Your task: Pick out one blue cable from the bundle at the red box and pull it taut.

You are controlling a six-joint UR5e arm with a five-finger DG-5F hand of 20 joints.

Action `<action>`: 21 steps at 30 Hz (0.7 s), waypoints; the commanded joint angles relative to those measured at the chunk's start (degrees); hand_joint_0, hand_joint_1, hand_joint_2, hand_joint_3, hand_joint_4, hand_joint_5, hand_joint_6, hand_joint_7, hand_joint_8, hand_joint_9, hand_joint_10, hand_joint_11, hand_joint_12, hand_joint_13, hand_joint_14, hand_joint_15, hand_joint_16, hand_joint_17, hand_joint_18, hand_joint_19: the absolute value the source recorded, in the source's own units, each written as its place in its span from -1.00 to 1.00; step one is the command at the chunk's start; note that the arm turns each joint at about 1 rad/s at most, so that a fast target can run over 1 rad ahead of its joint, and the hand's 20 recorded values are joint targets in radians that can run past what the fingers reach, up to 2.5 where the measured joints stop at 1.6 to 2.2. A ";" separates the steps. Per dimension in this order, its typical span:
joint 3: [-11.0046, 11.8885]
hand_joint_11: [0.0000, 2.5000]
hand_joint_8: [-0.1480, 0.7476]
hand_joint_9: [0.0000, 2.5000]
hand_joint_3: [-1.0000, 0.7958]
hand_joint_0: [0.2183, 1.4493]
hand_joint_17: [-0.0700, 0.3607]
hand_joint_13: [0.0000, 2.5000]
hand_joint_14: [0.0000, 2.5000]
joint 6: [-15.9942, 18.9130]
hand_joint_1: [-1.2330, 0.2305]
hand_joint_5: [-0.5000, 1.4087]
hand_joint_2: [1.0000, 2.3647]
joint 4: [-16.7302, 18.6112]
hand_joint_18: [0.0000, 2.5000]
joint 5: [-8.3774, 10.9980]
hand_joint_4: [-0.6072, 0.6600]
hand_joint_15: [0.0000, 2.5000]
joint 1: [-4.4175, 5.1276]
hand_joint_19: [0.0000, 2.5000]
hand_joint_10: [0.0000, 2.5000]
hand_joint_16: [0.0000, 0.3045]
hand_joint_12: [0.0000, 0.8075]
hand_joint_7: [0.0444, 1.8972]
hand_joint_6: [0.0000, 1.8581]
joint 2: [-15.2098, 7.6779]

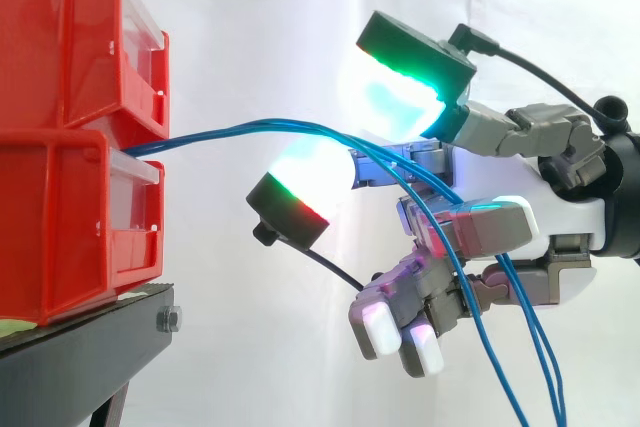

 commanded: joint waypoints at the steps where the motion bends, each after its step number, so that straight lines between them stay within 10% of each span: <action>1: 0.07 -0.38 -0.17 0.28 -0.44 -0.41 -0.16 -0.21 -0.98 -0.04 -0.03 -0.49 -1.00 0.02 -0.31 0.00 -0.23 -0.59 0.05 -0.36 -0.98 -0.67 -0.09 0.02 -0.19 -0.05; 15: -0.01 -0.34 -0.05 0.09 -0.29 -0.28 -0.15 -0.30 -0.98 -0.04 -0.41 -0.56 -0.98 0.02 -0.39 0.00 0.00 -0.58 0.14 -0.39 -0.98 -0.67 -0.04 -0.12 -0.07 -0.05; 21: 0.07 -0.33 -0.10 0.11 -0.44 -0.10 -0.18 -0.29 -0.98 0.05 -0.61 -0.56 -1.00 0.02 -0.36 0.00 -0.35 -0.59 0.14 -0.42 -0.98 -0.69 -0.09 -0.17 0.00 0.04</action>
